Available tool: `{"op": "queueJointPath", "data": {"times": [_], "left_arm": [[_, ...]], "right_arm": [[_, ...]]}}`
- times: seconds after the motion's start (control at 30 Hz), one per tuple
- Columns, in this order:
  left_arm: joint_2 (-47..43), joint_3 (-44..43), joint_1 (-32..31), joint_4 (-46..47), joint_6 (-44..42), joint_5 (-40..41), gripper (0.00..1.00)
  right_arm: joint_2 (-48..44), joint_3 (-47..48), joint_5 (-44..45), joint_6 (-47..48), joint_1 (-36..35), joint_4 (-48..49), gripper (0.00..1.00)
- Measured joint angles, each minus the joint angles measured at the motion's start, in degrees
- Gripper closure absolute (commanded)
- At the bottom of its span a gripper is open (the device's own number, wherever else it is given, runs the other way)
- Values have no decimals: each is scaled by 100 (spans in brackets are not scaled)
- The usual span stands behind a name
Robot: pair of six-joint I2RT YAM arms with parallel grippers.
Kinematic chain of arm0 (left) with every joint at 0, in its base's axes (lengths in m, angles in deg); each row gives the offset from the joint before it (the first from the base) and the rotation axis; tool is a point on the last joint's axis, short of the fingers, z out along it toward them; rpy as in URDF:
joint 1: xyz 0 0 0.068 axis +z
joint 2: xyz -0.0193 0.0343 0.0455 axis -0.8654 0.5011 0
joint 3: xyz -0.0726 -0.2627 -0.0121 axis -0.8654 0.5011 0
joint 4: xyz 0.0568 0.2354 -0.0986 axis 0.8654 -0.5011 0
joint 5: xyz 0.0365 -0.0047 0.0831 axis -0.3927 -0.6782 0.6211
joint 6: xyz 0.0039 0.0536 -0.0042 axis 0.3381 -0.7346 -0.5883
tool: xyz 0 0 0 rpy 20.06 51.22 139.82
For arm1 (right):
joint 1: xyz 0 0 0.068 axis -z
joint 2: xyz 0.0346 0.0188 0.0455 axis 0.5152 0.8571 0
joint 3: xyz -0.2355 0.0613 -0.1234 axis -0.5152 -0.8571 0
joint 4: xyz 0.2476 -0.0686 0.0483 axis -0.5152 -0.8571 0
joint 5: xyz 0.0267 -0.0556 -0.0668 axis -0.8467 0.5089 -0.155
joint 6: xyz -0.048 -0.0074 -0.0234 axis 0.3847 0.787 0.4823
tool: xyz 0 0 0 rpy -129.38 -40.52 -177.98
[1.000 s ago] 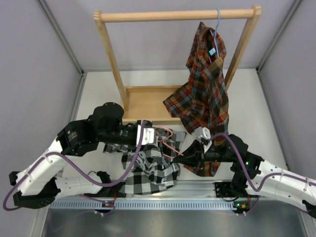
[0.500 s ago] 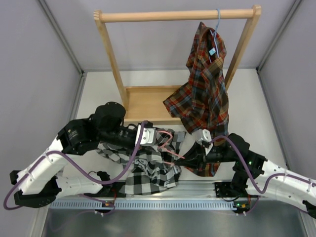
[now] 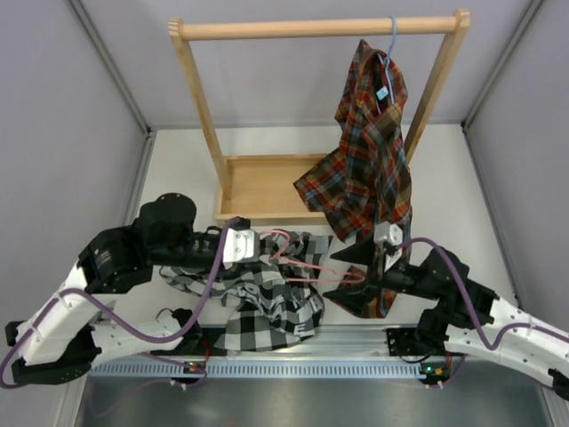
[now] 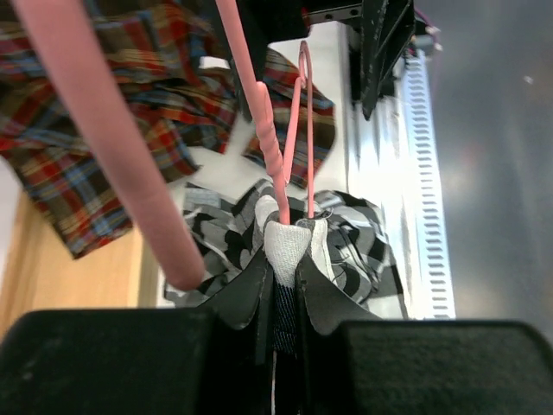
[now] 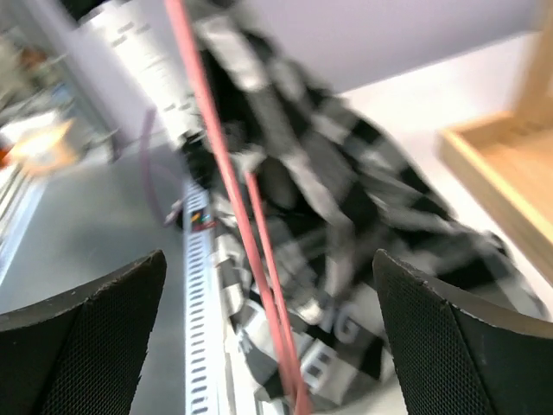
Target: Place the shirt on the hanger
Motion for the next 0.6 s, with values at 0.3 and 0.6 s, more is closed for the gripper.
{"op": "queueJointPath", "data": {"times": [0.3,0.6], "left_arm": [[-745,476,0,710,549,1069,100],[-647,1010,0,1399,1067,1624,100]], "right_arm": [[-1475,-551,2205,-1449,0,-787,7],[-323,-1029,2330,-2367,0,24,23]]}}
